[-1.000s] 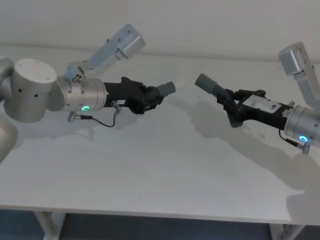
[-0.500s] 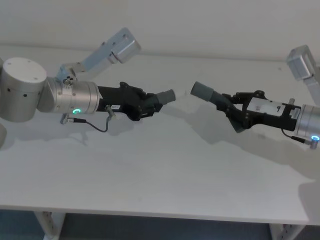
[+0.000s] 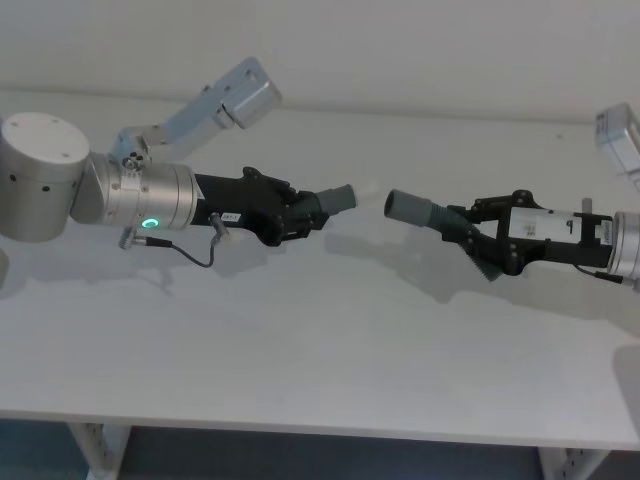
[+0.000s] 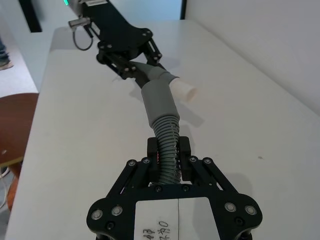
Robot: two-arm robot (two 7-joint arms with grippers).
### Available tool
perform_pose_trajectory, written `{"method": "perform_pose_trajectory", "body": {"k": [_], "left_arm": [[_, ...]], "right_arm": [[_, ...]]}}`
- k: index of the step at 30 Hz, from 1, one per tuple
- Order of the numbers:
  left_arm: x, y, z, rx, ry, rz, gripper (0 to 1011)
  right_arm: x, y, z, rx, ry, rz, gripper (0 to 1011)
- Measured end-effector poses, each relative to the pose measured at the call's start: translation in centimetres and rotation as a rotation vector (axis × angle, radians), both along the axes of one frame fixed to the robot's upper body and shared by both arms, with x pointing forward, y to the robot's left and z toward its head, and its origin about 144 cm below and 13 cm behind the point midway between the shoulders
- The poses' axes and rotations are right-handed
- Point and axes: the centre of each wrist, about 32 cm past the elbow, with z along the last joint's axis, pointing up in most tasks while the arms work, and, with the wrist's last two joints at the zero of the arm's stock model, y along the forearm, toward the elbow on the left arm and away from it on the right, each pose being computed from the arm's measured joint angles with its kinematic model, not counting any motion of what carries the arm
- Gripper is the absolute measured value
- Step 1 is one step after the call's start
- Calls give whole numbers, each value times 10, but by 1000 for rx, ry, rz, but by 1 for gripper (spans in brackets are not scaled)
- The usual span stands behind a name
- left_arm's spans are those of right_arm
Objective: Use both hands to pick up one end of the pipe from the table, align the ends, and insert them.
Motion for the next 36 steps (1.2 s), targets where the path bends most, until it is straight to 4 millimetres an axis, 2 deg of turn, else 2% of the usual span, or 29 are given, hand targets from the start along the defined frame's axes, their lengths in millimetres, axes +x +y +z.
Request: {"method": "perform_pose_trajectory", "body": {"k": [13,36], "left_arm": [[0,1,0,-3,3,-13,333],[5,4,-2,-27,16,-43,333]], "right_arm": [[7,-9,-1,-5,-17,65,235],[8,-3,-5,-21,-15,62,235]]}}
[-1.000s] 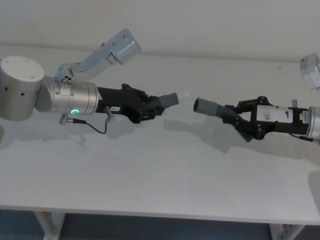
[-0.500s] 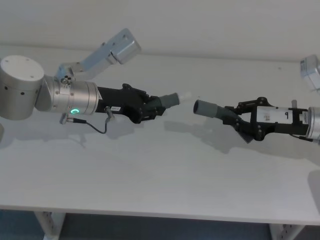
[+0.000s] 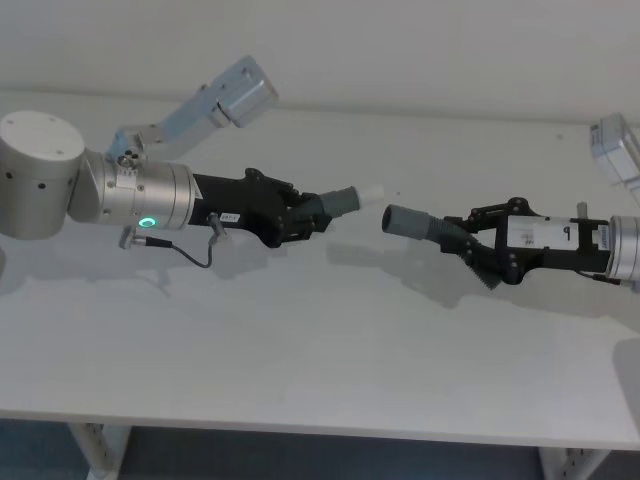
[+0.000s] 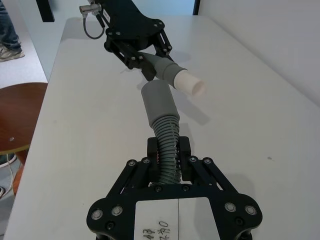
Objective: Use both hands to pick up one end of the pipe from the table, align the ends, and insert them.
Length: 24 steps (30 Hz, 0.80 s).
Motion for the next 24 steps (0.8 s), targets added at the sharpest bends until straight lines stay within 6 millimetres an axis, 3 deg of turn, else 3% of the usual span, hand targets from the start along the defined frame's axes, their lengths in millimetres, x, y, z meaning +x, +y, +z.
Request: {"method": "perform_pose_trajectory", "body": {"k": [24], "left_arm": [[-1,0,-7,-12,44,-29,333]], "right_arm": [[8,-2,-1,-1,10,6,235]]}}
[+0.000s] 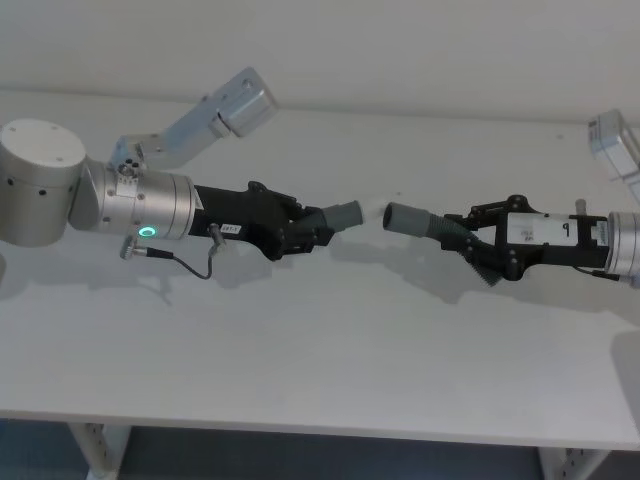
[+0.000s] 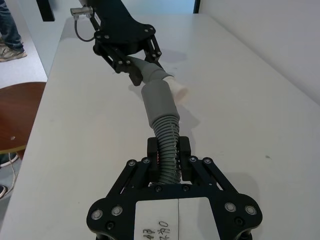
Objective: Use both hands to pick up one end of the pipe from the table, align the ends, and insert them.
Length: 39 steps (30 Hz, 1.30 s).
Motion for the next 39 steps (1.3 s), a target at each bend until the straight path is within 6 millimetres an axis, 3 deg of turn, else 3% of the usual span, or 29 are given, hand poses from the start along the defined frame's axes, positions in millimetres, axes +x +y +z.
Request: {"method": "perform_pose_trajectory", "body": {"k": [39], "left_arm": [[-1,-1,0,-1,9,-23,333]], "right_arm": [[17,-10,-1,-40,1,9,235]]}}
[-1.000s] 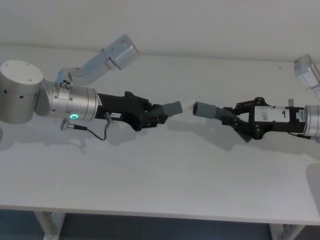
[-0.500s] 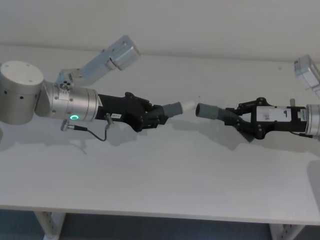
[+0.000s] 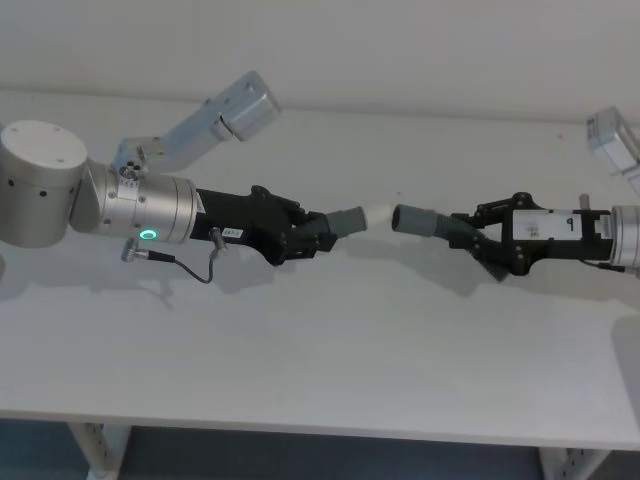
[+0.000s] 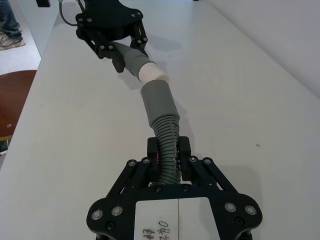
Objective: Use both hands to pick up one end of the pipe from the table, align the ends, and insert them.
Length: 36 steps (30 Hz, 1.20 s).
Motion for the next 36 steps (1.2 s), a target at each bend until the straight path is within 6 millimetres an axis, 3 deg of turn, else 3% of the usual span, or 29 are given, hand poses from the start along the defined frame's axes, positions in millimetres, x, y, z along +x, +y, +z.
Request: {"method": "perform_pose_trajectory", "body": {"k": [36], "left_arm": [[19,-6,-5,-16,23,-66,333]], "right_arm": [[6,8,9,6,-22,31,236]]}}
